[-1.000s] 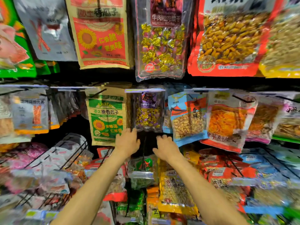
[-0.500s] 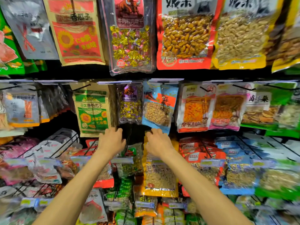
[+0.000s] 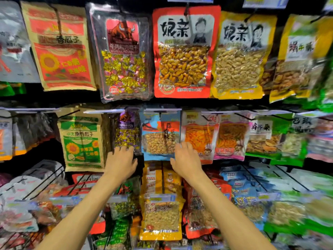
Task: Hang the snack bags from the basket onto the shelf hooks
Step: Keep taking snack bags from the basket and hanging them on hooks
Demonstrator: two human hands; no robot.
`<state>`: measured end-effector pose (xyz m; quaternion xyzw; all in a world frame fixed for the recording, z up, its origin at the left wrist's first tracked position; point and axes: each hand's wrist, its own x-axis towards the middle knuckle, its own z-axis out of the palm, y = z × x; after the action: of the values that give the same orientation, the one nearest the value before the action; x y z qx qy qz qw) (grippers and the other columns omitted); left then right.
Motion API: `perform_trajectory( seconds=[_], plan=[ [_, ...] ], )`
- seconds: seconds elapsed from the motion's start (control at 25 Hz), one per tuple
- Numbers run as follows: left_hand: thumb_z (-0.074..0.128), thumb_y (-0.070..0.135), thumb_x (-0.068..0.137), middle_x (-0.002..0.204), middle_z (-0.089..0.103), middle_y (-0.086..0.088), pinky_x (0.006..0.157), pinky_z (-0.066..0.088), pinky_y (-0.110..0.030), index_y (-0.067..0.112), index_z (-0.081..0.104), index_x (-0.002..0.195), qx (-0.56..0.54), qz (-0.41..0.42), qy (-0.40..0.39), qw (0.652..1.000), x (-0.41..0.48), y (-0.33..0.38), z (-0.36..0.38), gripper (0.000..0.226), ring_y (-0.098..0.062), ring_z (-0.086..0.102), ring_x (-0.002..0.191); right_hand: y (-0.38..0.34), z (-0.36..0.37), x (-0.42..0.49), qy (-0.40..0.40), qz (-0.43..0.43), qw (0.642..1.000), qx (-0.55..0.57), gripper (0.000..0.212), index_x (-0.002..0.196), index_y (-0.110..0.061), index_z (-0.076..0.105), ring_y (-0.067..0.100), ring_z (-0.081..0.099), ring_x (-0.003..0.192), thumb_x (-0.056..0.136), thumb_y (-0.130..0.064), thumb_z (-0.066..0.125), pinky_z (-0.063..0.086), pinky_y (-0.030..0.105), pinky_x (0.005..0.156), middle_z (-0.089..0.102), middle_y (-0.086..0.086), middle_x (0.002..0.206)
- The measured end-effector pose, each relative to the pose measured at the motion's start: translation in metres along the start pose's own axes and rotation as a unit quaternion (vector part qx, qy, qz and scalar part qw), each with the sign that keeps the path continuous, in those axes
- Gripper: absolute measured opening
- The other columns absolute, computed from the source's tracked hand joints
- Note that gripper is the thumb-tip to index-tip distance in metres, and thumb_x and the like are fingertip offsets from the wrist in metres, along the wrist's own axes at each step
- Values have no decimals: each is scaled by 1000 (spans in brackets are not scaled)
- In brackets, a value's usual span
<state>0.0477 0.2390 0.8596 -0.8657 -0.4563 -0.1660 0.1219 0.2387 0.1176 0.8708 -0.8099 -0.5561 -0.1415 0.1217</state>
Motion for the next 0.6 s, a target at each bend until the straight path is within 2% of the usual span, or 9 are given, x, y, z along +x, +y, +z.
perform_trajectory(
  seconds=[0.08,0.16,0.28,0.36,0.44,0.52,0.6],
  plan=[
    [45,44,98,125,58,-8,87,48,-42,17,44,137,-12,-2,20,1000,15,1,-8,48,-30,53,117,-1,-5,11,27,23,999,20,57,141,-6,36,31,35,136,98,-40,51,44,42,101,40,13,145],
    [46,42,97,129,57,-9,86,50,-43,17,43,139,-38,2,46,998,32,-2,-10,49,-31,54,118,-5,-8,23,28,38,998,31,60,144,-4,34,32,28,141,98,-40,50,43,43,103,30,15,153],
    [54,37,95,146,45,-14,95,50,-46,15,41,146,-95,45,121,987,56,-4,-7,57,-36,47,131,-11,-8,40,31,52,996,63,76,155,-7,11,31,13,149,96,-32,51,40,44,106,7,13,163],
    [56,37,94,150,41,-17,102,45,-48,14,39,149,-104,80,156,979,68,-2,0,62,-37,44,135,-16,-1,52,43,52,995,75,81,157,-9,3,28,8,151,93,-27,51,40,40,106,2,11,164],
    [43,46,96,153,37,-17,107,41,-47,15,30,153,-152,79,145,974,78,1,12,66,-36,39,139,-18,8,61,64,73,989,109,80,156,-8,9,25,7,151,91,-25,53,39,39,110,5,9,164],
    [31,54,97,158,27,-15,113,35,-44,20,17,156,-245,59,106,962,86,7,23,70,-32,27,146,-18,18,67,83,104,979,156,83,157,-8,5,24,8,151,92,-26,54,30,38,117,6,8,164],
    [33,52,100,161,20,-10,115,27,-42,24,8,157,-318,47,53,946,98,11,33,68,-28,18,148,-20,26,74,89,135,970,181,81,156,-7,0,24,7,151,98,-35,49,20,35,121,5,9,164]
  ],
)
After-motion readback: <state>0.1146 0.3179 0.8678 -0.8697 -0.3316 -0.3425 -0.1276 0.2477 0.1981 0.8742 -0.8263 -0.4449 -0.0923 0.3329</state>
